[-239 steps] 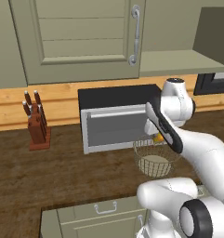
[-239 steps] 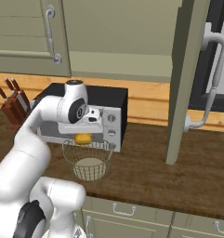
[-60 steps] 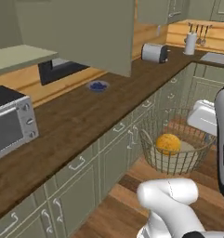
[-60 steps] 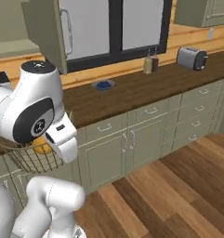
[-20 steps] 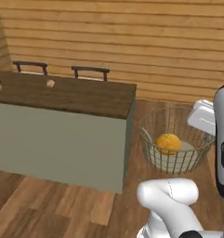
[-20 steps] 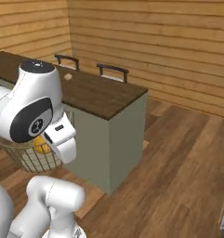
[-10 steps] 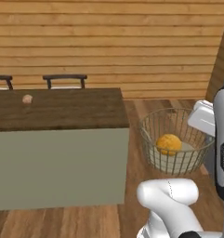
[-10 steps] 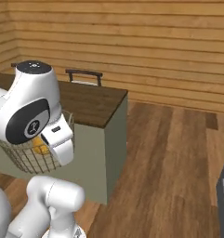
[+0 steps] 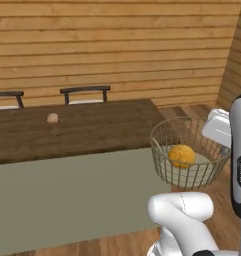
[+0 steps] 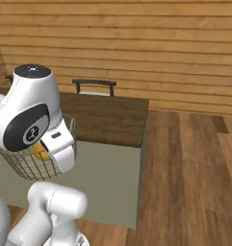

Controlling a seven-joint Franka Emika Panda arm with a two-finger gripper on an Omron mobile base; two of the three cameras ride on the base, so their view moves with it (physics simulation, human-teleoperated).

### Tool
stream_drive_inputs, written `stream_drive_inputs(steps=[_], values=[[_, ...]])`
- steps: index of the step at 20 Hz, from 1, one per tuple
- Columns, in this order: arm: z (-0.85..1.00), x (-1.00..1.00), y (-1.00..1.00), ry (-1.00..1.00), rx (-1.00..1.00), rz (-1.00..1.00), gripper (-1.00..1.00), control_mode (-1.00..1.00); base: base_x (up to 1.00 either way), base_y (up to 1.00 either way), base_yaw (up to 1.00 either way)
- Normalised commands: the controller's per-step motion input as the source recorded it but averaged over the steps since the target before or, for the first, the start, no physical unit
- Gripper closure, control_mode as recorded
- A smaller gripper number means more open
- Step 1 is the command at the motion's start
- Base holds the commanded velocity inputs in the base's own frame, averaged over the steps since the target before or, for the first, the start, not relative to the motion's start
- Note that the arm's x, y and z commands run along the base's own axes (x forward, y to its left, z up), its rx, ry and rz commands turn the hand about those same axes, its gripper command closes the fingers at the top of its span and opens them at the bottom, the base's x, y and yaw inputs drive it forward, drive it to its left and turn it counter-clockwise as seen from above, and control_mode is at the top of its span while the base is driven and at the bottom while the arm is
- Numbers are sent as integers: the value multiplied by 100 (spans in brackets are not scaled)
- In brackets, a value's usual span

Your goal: Open the cabinet, pick up the bread from the cabinet and place it in the basket. Then move the basket to the dining counter.

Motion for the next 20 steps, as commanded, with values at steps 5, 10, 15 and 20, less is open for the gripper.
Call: stream_drive_inputs(steps=[5, 10, 15, 20], values=[[0, 0, 0, 0, 0, 0, 100, 100, 58, 86, -27], [0, 0, 0, 0, 0, 0, 100, 100, 52, 84, -11], [0, 0, 0, 0, 0, 0, 100, 100, 36, 36, -1], [0, 0, 0, 0, 0, 0, 100, 100, 35, 0, 0]])
